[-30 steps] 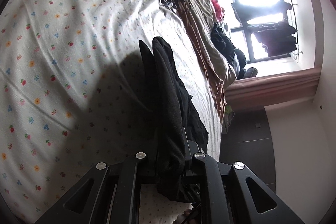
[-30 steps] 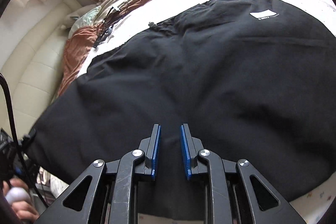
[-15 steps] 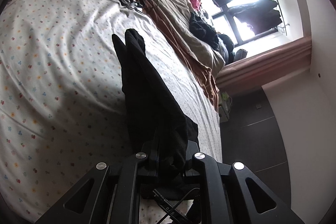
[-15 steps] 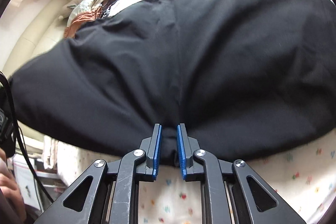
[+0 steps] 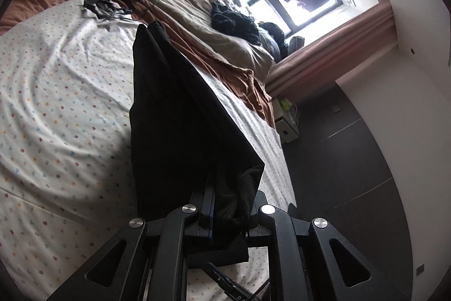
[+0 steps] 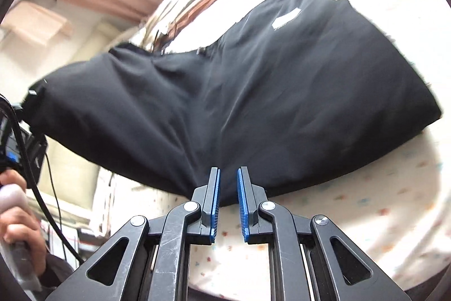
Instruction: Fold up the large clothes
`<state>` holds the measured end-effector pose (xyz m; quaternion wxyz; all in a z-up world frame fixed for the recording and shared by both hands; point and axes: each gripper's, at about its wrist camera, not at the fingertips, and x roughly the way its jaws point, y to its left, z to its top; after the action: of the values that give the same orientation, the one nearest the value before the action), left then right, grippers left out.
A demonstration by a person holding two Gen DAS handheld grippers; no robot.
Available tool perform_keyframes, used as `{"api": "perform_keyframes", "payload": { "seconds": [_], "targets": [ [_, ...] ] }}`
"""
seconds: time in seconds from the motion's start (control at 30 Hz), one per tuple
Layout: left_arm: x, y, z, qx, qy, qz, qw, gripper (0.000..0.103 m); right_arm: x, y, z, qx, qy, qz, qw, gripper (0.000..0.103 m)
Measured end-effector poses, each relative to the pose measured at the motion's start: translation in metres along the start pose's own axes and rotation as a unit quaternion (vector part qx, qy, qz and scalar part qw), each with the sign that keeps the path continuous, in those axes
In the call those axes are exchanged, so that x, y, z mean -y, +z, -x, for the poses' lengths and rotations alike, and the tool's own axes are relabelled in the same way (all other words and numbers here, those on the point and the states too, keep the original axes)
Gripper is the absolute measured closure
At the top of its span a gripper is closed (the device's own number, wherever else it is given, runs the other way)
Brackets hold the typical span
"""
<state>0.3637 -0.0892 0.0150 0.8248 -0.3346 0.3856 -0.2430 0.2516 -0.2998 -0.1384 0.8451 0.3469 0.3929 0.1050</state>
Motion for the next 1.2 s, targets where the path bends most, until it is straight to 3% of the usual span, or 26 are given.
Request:
{"api": "perform_keyframes", "payload": {
  "seconds": [0.2,0.47,0.63,0.67,0.77,0.83,0.9,0.97,1.03,1.2],
  "targets": [
    [0.036,-0.014,-0.031,-0.025,-0.002,-0.031,0.9992,0.089,0.035,0.001,0.044,0.048,-0.003,-0.034,0.998,0.090],
    [0.070,-0.040,-0.087,-0.070,-0.004,-0.059,0.9957,0.089,0.079,-0.006,0.088,0.083,-0.018,-0.075,0.994,0.090],
    [0.081,-0.069,-0.144,-0.126,0.017,-0.077,0.9889,0.089,0.102,-0.003,0.114,0.093,-0.030,-0.094,0.991,0.090],
    [0.084,-0.077,-0.155,-0.140,0.025,-0.086,0.9861,0.087,0.105,-0.004,0.117,0.094,-0.032,-0.097,0.990,0.090],
    [0.092,-0.099,-0.181,-0.197,0.042,-0.123,0.9718,0.070,0.113,-0.005,0.126,0.097,-0.037,-0.103,0.989,0.089],
    [0.091,-0.107,-0.184,-0.220,0.016,-0.128,0.9670,0.064,0.116,0.000,0.129,0.101,-0.036,-0.107,0.989,0.086],
    [0.085,-0.106,-0.178,-0.220,-0.001,-0.124,0.9675,0.056,0.114,0.010,0.126,0.106,-0.030,-0.110,0.988,0.067],
    [0.076,-0.099,-0.166,-0.202,0.009,-0.122,0.9717,0.044,0.109,0.015,0.126,0.112,-0.020,-0.107,0.988,0.058],
    [0.067,-0.090,-0.151,-0.177,0.022,-0.117,0.9769,0.037,0.101,0.022,0.121,0.112,-0.012,-0.096,0.989,0.057],
    [0.026,-0.067,-0.115,-0.144,0.058,-0.089,0.9838,0.036,0.079,0.043,0.110,0.110,-0.003,-0.075,0.991,0.051]
  ]
}}
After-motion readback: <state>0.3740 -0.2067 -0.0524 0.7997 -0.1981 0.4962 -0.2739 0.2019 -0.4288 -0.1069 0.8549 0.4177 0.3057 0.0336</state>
